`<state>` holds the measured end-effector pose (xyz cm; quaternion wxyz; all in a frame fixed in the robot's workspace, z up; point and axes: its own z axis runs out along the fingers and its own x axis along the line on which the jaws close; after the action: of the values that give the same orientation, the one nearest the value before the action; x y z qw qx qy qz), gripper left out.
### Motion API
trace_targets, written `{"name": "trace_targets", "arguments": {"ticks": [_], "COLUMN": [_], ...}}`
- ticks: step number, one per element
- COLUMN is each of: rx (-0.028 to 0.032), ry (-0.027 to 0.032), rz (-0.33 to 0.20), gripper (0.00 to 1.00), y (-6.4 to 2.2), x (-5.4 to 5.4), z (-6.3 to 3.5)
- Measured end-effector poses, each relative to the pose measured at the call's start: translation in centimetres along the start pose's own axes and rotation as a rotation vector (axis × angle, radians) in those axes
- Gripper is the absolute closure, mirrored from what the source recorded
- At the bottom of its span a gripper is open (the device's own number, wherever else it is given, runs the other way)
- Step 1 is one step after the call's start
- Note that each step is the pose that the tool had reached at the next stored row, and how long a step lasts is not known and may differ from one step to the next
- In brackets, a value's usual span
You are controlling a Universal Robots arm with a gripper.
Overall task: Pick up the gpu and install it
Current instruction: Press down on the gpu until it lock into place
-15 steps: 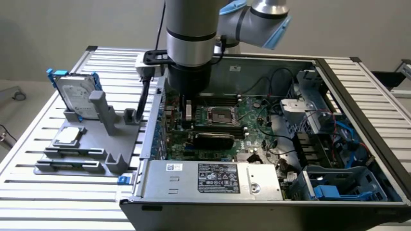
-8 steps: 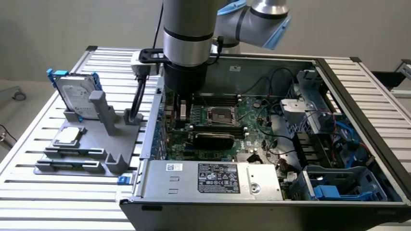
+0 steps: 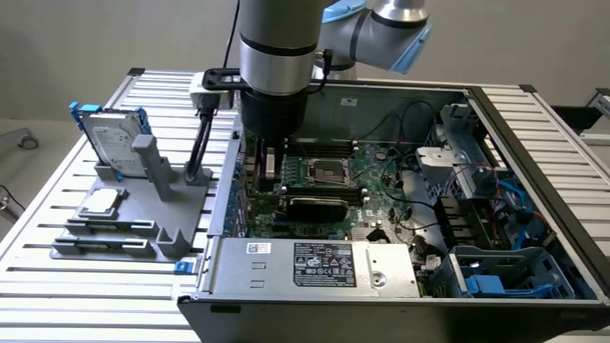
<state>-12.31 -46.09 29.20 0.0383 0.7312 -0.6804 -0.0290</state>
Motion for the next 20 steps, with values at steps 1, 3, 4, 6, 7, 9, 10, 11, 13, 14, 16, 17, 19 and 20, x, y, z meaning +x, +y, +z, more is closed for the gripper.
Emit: {"name": "trace_targets", "arguments": {"ticks": [1,3,4,6,7,9,10,11,13,14,16,17,19,20], "rx": [-0.0010,-0.0051,-0.0092,-0.0217,-0.0286,-0.0434,-0.0510,-0.0584,-0.0684,-0.0723,-0.0795,-0.0823,-0.0859,-0.0871], "ry": [0.0013,0.0031,0.0041,0.0061,0.0074,0.0118,0.0142,0.0161,0.0194,0.0211,0.0234,0.0236,0.0233,0.0230], "rz": [0.000,0.000,0.001,0.001,0.001,0.001,0.002,0.002,0.002,0.002,0.003,0.003,0.004,0.005], "gripper": [0.89,0.89,0.89,0.89,0.89,0.89,0.89,0.89,0.89,0.89,0.89,0.89,0.89,0.89], "y": [0.02,0.05,0.07,0.12,0.14,0.19,0.21,0.24,0.25,0.26,0.26,0.27,0.30,0.31], "x": [0.12,0.23,0.26,0.33,0.36,0.44,0.48,0.53,0.61,0.65,0.71,0.72,0.73,0.73], "z": [0.00,0.02,0.01,0.01,0.02,0.02,0.02,0.02,0.02,0.02,0.00,-0.08,-0.32,-0.39]}}
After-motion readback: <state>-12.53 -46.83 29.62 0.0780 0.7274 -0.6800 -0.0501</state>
